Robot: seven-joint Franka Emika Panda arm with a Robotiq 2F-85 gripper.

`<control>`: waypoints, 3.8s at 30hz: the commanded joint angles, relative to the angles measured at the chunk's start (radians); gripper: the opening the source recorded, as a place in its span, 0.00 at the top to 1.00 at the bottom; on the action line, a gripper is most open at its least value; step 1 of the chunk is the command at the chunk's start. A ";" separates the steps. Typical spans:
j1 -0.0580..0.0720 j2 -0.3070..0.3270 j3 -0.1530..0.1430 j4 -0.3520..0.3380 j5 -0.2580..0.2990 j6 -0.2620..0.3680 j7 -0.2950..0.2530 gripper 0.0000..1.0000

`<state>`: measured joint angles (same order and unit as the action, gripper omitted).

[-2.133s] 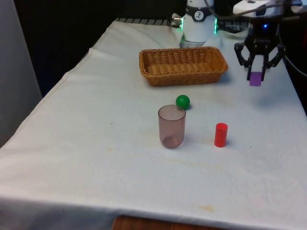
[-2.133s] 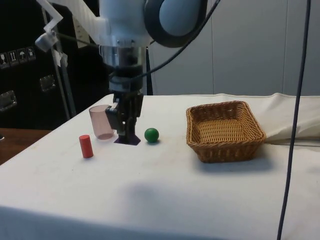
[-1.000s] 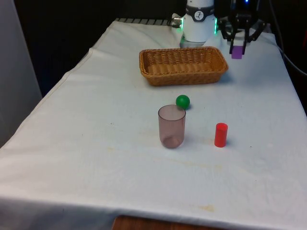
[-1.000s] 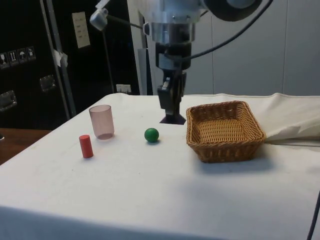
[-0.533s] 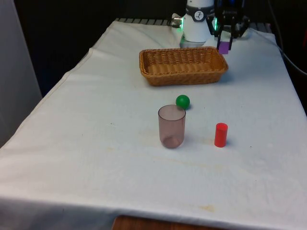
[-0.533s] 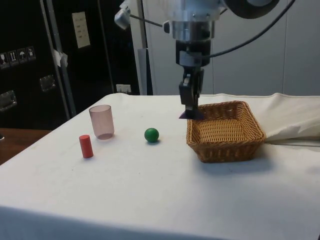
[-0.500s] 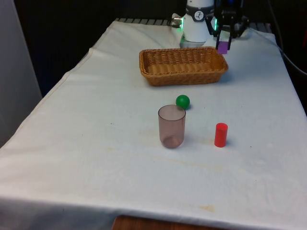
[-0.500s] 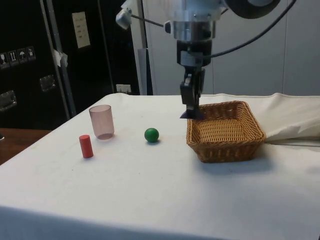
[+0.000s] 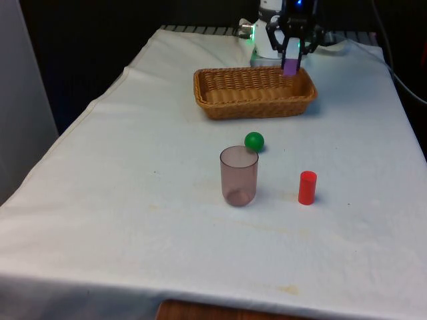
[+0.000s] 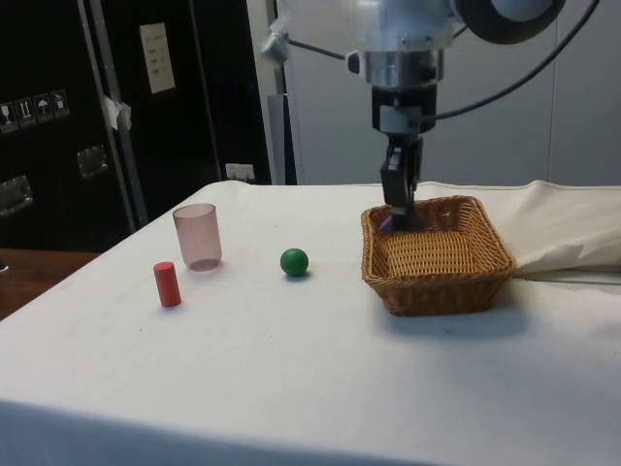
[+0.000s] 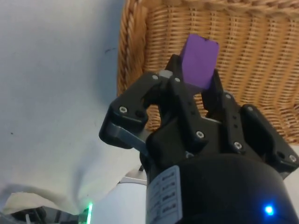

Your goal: Pick up the triangular block and place it into the basket.

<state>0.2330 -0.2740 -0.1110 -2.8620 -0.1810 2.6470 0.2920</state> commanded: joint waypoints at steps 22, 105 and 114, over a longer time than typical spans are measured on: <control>-0.024 0.005 -0.179 -0.045 -0.158 0.011 -0.045 0.66; -0.007 -0.013 -0.319 0.096 -0.207 -0.072 -0.102 0.00; 0.008 0.027 -0.313 0.171 -0.191 -0.113 -0.107 0.00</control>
<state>0.2290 -0.2650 -0.4220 -2.7070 -0.3940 2.5430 0.1970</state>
